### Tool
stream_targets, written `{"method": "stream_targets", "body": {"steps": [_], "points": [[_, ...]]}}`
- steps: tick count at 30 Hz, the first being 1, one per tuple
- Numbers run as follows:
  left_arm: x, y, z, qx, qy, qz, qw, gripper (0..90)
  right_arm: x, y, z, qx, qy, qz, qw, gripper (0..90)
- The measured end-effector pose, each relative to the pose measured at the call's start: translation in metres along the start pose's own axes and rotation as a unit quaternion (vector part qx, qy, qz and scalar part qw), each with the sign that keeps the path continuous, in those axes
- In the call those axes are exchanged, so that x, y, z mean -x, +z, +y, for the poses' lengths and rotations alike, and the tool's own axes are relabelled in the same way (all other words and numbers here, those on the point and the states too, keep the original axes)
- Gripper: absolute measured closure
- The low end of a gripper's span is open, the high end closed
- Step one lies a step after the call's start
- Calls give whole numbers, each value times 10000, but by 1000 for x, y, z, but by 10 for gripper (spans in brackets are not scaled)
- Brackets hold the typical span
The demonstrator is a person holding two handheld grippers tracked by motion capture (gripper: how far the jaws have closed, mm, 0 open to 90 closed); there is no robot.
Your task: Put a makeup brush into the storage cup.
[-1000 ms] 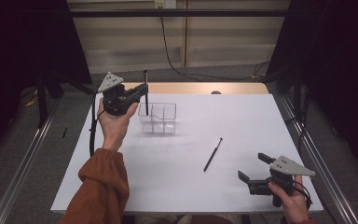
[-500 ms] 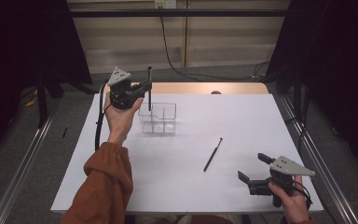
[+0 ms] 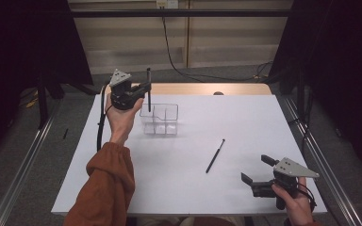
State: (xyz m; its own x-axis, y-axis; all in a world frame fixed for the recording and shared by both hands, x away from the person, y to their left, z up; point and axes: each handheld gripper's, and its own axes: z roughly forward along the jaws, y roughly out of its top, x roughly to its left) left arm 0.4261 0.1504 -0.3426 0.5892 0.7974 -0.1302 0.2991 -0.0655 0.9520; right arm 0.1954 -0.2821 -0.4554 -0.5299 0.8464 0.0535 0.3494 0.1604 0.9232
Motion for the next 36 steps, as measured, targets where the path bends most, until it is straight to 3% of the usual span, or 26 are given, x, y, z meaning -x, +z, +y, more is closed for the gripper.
{"method": "stream_targets", "body": {"steps": [2,12,20,36], "points": [[0,1,-2,-9,46,75,10000,846,0,0,0,2,7,-1,10000,0],[-7,5,-13,-129,-116,133,9998,846,0,0,0,-9,9,-4,10000,0],[-9,6,-18,-231,-273,65,9993,846,0,0,0,-21,21,7,10000,0],[-11,10,-27,-356,-281,113,9989,845,-1,0,0,-17,14,2,10000,0]]}}
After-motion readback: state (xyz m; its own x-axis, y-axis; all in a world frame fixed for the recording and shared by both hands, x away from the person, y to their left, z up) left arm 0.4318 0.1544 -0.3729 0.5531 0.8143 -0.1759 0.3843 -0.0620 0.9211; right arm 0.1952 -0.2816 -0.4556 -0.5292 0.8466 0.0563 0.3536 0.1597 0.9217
